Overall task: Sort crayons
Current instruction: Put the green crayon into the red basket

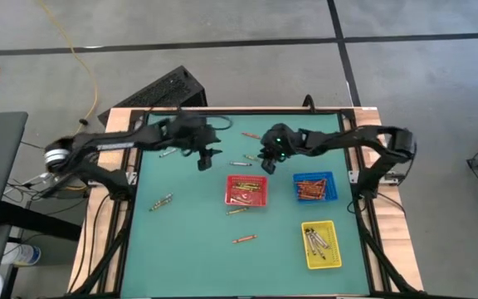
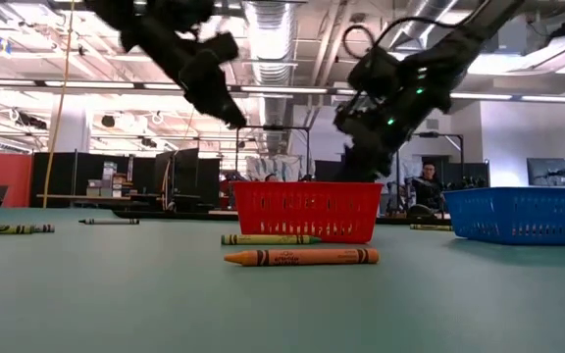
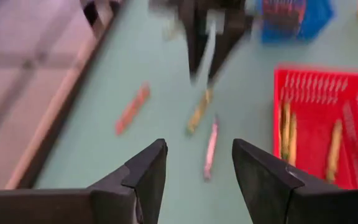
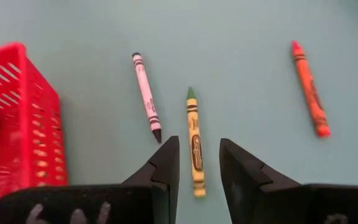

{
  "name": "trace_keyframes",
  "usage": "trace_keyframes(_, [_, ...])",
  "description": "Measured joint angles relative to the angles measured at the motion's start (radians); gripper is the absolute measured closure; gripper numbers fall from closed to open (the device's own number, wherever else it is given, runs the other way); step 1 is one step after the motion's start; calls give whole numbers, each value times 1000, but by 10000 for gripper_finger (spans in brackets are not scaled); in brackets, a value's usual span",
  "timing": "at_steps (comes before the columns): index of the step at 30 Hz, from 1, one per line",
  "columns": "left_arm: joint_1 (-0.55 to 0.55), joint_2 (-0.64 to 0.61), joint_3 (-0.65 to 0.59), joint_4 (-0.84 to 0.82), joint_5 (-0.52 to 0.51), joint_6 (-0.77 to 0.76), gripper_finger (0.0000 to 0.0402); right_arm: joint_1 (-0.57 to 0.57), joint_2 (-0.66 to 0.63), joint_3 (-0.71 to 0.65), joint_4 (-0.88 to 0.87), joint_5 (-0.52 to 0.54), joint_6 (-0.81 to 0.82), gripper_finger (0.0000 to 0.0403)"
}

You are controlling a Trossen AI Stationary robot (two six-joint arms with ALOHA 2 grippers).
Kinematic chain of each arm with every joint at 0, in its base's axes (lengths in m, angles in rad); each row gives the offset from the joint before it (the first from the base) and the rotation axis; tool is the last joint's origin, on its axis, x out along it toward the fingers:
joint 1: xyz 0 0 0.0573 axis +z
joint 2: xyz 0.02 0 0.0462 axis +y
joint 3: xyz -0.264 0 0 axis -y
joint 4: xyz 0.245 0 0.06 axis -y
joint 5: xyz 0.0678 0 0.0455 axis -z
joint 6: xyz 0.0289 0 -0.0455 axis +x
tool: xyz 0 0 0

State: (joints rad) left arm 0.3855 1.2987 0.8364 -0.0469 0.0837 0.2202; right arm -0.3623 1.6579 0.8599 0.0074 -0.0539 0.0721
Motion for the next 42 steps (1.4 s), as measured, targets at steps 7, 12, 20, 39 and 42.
trace_keyframes(7, [24,-98,-282,499,-11,87,228,0,111,77,4,-2,-55,295])
trace_keyframes(12, [91,-88,-307,574,-18,133,228,0,175,100,-1,-1,-83,295])
trace_keyframes(20, [211,-87,-307,571,100,173,228,0,239,106,8,2,-117,297])
trace_keyframes(39, [248,-87,-307,559,186,82,228,-4,62,97,-70,-9,-185,399])
trace_keyframes(42, [248,-87,-307,560,199,81,228,3,-23,88,-45,-50,-185,400])
